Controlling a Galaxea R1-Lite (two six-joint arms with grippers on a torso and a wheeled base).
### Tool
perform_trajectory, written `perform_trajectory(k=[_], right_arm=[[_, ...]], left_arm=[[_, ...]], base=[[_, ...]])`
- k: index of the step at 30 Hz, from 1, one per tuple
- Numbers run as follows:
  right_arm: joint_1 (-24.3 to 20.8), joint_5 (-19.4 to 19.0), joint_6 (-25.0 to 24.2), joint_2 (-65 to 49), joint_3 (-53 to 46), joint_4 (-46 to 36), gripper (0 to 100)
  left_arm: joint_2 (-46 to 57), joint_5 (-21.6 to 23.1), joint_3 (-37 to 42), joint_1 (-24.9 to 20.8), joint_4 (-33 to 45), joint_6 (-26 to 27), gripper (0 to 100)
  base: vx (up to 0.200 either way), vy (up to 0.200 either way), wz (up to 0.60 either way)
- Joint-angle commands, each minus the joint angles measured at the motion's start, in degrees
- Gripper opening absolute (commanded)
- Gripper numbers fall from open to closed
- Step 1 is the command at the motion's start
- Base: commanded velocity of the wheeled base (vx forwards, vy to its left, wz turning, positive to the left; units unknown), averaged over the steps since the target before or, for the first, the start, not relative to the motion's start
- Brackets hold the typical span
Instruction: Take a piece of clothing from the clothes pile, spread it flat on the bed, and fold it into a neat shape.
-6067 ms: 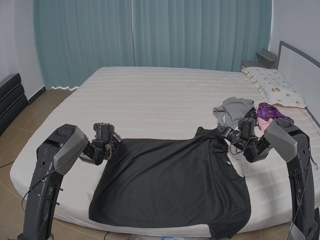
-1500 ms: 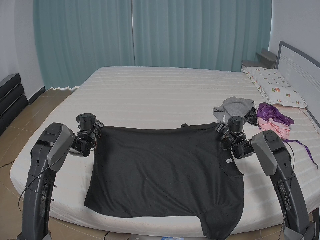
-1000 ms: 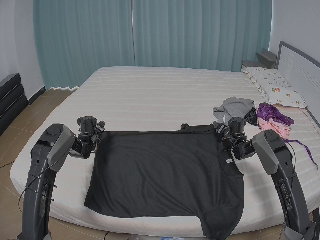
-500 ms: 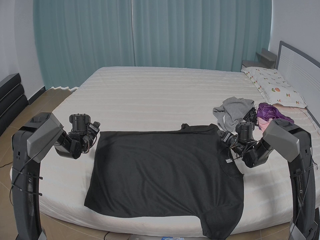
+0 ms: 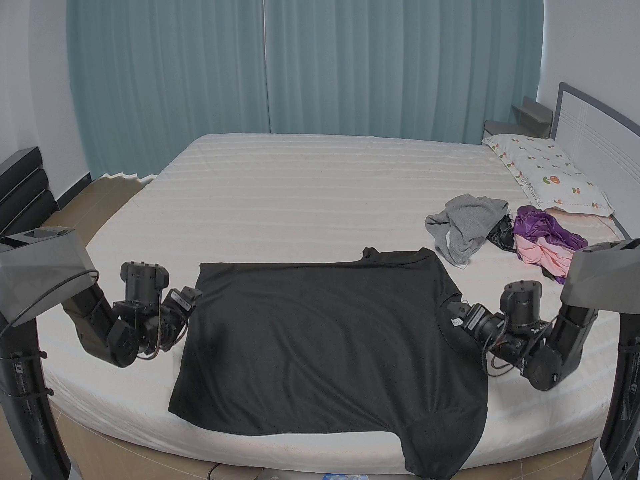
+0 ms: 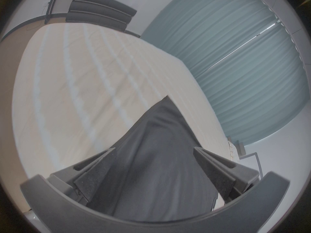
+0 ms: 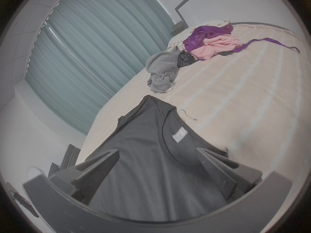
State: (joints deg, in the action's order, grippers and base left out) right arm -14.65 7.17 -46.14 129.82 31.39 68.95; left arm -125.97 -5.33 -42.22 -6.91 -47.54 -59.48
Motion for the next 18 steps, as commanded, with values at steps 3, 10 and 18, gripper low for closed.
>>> perform_trajectory(k=[3,10,18], right_arm=[[-7.14,0.48,-4.92,-6.33,-23.04,16.74,100],[-6.88,0.39,-5.27,-1.41,-26.03,20.96,100],[-6.70,0.30,-5.45,-1.67,-26.82,20.96,100]], left_arm=[[8.28,3.31,22.79,-4.87,-8.27,-4.42,100],[8.19,3.31,25.34,-5.22,-10.03,-4.42,100],[7.23,3.39,25.78,-4.87,-12.57,-4.68,100]], base=[[-0.133,0.000,0.00],[-0.200,0.000,0.00],[-0.075,0.000,0.00]])
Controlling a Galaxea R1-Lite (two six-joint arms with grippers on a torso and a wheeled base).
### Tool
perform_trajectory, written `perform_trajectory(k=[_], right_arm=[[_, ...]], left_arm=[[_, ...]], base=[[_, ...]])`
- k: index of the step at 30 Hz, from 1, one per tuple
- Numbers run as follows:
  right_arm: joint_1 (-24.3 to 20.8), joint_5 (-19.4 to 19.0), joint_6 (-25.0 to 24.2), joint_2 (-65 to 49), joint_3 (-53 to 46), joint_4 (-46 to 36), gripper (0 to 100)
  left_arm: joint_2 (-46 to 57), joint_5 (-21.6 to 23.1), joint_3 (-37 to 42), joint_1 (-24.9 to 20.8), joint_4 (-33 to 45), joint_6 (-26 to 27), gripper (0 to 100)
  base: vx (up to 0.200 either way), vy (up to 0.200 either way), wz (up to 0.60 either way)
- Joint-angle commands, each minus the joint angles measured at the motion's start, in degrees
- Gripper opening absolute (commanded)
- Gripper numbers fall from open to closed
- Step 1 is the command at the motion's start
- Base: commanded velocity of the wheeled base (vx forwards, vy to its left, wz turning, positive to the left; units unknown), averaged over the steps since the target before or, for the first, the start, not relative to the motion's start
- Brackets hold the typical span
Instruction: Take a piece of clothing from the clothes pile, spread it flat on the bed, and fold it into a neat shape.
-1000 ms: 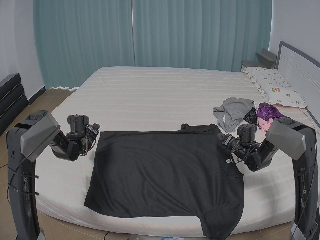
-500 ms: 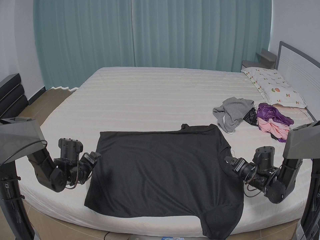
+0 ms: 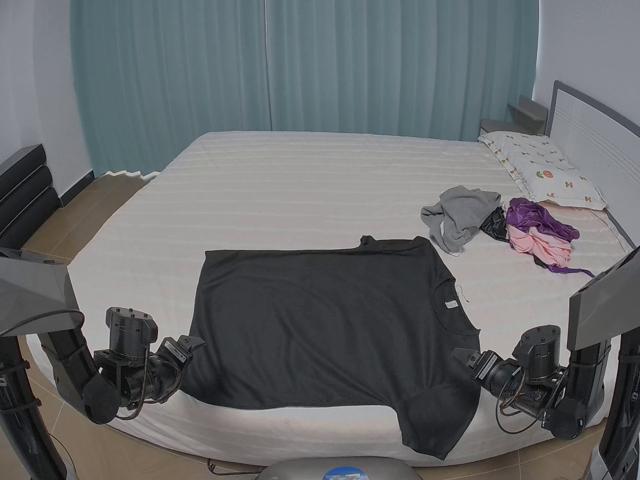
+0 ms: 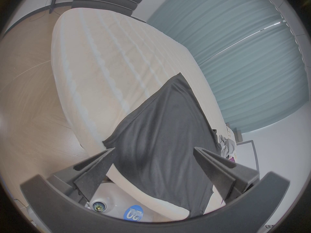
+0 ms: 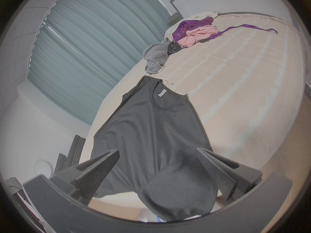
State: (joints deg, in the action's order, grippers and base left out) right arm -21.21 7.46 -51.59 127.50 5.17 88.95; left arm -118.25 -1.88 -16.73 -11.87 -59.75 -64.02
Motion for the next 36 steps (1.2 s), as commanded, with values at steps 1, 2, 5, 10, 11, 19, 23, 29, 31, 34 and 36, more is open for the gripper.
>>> perform_trajectory(k=[1,2,5,10,11,19,23,29,31,34,36], right_arm=[[-0.15,0.01,0.00,0.64,-0.60,0.96,100],[-0.06,0.01,0.00,0.73,-0.60,0.96,100],[-0.15,0.01,0.00,0.82,-0.60,0.96,100],[-0.15,-0.08,-0.09,0.99,-0.60,0.96,100],[-0.15,-0.17,-0.09,1.08,-0.60,0.96,100],[-0.23,-0.34,0.00,1.35,-0.69,0.96,100],[-0.23,-0.61,0.00,1.43,-0.86,0.96,100],[-0.32,-0.69,0.00,1.52,-0.86,0.96,100],[-0.32,-0.69,0.00,1.52,-0.86,0.96,100],[-0.32,-0.69,0.00,1.61,-0.86,0.96,100],[-0.41,-0.69,-0.09,1.61,-0.86,0.96,100]], left_arm=[[-0.49,-0.06,0.29,0.10,-0.37,-0.22,100],[-0.49,-0.06,0.20,0.10,-0.37,-0.49,100],[-0.23,-0.14,0.20,0.01,-0.46,-0.84,100],[-0.05,-0.06,0.29,-0.17,-0.72,-0.84,100],[-0.23,-0.14,0.29,-0.17,-0.72,-0.84,100],[-0.05,-0.67,0.64,-0.17,-0.72,0.74,100],[-0.23,-0.85,1.87,0.10,-0.37,4.87,100],[-0.93,-1.73,3.10,1.33,-0.11,8.57,100],[-0.93,-2.78,4.16,2.12,-0.28,10.76,100],[-0.76,-3.75,5.04,3.70,-0.28,13.75,100],[-1.02,-3.75,5.12,4.49,-0.20,14.54,100]], base=[[0.000,0.000,0.00],[0.000,0.000,0.00],[0.000,0.000,0.00],[0.000,-0.120,0.00],[0.000,-0.200,0.00],[0.000,-0.125,0.00],[0.000,0.000,0.00],[0.000,0.000,0.00],[0.000,0.000,0.00],[0.000,0.000,0.00],[0.000,0.000,0.00]])
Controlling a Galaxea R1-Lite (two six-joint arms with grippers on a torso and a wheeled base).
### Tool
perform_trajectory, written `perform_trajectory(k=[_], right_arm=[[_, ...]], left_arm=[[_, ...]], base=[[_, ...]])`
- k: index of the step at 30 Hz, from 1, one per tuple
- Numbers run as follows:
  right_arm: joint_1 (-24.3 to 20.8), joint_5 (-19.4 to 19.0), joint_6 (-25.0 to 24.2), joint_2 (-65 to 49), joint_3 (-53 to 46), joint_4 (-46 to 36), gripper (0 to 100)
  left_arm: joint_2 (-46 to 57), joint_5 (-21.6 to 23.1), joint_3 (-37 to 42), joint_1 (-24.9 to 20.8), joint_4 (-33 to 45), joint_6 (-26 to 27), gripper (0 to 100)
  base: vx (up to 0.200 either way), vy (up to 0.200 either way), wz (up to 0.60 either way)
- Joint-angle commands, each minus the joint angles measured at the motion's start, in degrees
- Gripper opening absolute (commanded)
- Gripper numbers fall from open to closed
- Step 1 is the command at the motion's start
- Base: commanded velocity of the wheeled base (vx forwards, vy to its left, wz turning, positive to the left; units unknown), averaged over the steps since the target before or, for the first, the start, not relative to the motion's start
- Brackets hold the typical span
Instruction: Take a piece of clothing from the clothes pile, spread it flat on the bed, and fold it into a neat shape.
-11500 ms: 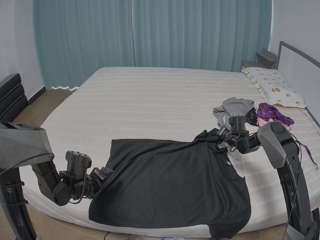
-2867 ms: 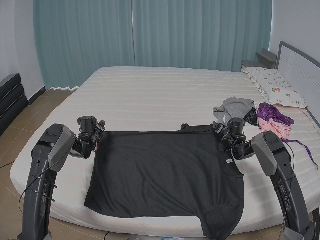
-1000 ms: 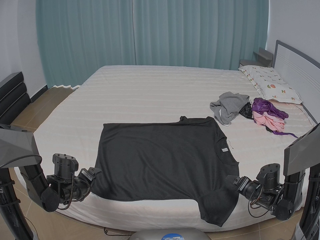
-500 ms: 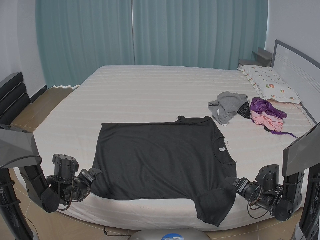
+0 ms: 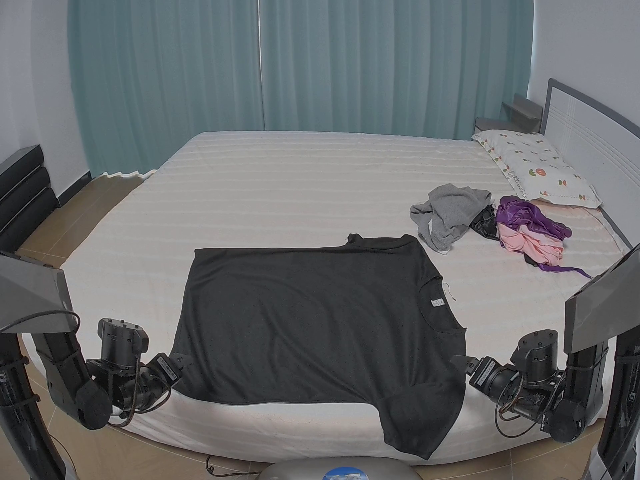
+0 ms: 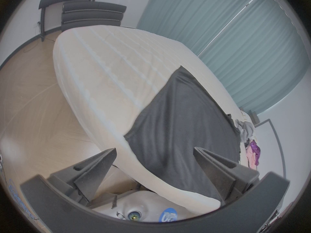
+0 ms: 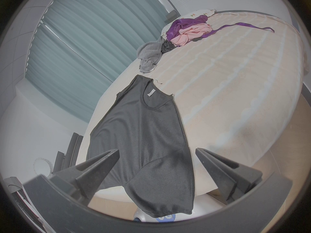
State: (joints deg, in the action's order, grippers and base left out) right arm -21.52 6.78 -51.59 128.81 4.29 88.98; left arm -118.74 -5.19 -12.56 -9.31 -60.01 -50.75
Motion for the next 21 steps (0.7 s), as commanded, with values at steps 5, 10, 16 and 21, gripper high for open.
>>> perform_trajectory(k=[5,10,16,21], right_arm=[[-0.10,0.08,0.00,1.10,0.02,0.93,100],[-0.19,-0.01,0.00,1.10,0.10,0.93,100],[-0.19,-0.01,0.00,1.10,0.02,0.93,100],[-0.02,-0.10,-0.09,1.10,0.10,0.93,100]], left_arm=[[-5.80,-0.70,-0.19,2.55,-0.81,1.35,100],[-9.32,-0.52,-2.74,4.30,-4.32,1.27,100],[-11.61,-0.52,-3.09,4.30,-4.85,1.35,0],[-12.22,-0.61,-2.74,4.92,-4.85,1.44,0]], base=[[0.000,0.000,0.00],[0.000,0.000,0.00],[0.000,0.000,0.00],[0.000,0.000,0.00]])
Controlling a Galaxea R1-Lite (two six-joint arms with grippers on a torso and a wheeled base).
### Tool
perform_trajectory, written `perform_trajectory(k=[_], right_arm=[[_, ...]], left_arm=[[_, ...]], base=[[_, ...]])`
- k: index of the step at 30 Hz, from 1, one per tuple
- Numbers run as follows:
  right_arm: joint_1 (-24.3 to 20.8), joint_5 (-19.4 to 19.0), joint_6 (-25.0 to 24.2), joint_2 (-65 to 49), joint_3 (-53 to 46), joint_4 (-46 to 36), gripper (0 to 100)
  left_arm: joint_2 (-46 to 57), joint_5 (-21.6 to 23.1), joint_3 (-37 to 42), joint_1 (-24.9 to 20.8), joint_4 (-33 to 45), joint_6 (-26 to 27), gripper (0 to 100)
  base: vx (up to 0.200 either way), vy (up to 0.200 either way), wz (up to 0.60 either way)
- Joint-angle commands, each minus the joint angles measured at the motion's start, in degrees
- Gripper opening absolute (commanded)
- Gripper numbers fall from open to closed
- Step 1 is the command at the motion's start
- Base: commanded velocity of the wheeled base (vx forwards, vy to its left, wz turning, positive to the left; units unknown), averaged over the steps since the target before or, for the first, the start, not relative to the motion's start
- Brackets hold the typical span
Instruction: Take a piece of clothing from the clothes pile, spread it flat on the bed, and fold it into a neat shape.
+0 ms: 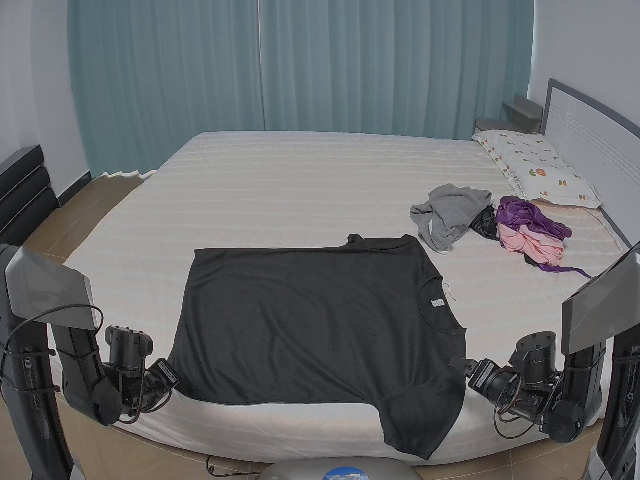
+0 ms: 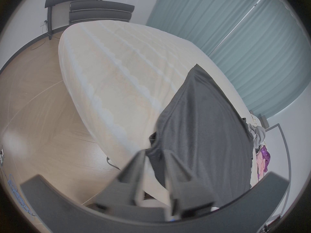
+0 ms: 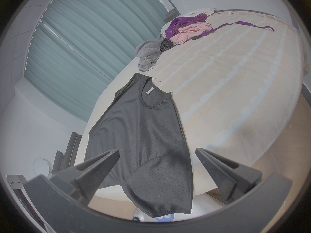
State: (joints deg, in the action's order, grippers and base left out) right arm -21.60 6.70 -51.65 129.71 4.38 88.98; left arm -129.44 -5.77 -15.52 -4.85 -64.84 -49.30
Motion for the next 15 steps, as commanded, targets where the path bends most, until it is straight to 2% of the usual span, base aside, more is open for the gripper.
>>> perform_trajectory(k=[1,3,4,7,15], right_arm=[[0.07,-0.03,-0.03,0.19,-0.07,0.93,100],[0.07,-0.03,-0.03,0.19,-0.07,0.93,100],[0.07,-0.03,0.06,0.19,-0.16,0.93,100],[0.07,-0.03,0.06,0.19,-0.16,0.93,100],[0.07,-0.03,0.06,0.19,-0.51,0.93,100]], left_arm=[[-1.43,-0.03,0.67,0.98,-0.02,0.26,0],[-1.43,-0.03,0.67,1.07,-0.02,0.34,0],[-1.34,-0.12,1.28,2.22,0.07,2.72,0],[-0.99,-0.12,1.72,3.01,0.07,3.86,0],[0.94,-0.12,4.71,3.09,0.07,7.46,0]], base=[[0.000,0.000,0.00],[0.000,0.000,0.00],[0.000,0.000,0.00],[0.000,0.000,0.00],[0.000,0.000,0.00]])
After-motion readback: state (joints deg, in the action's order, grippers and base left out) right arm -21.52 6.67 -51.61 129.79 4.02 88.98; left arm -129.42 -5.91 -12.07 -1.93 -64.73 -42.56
